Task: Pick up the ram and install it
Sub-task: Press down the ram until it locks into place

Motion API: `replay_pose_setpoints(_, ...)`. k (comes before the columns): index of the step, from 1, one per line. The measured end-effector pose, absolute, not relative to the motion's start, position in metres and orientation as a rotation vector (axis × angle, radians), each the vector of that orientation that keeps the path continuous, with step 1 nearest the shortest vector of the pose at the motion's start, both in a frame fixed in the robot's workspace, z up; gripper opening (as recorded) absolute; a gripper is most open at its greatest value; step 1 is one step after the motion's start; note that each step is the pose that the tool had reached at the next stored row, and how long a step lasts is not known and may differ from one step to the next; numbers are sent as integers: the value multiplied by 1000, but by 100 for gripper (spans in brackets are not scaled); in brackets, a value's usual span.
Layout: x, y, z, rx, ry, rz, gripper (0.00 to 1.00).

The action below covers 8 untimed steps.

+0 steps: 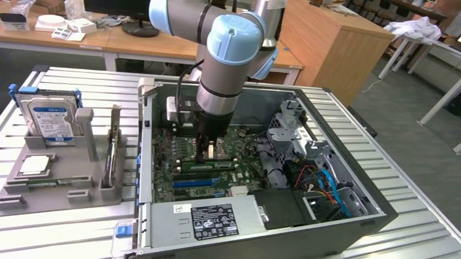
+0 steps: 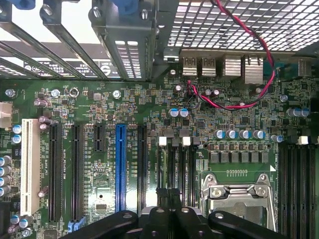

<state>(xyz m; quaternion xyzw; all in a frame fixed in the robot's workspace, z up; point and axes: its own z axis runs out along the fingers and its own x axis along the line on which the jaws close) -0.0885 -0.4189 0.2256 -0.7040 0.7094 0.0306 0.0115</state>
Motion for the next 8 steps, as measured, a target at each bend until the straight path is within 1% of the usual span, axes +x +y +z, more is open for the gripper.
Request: replay_pose_setpoints(8,-88,-419,225,-2196,2212,95,11)
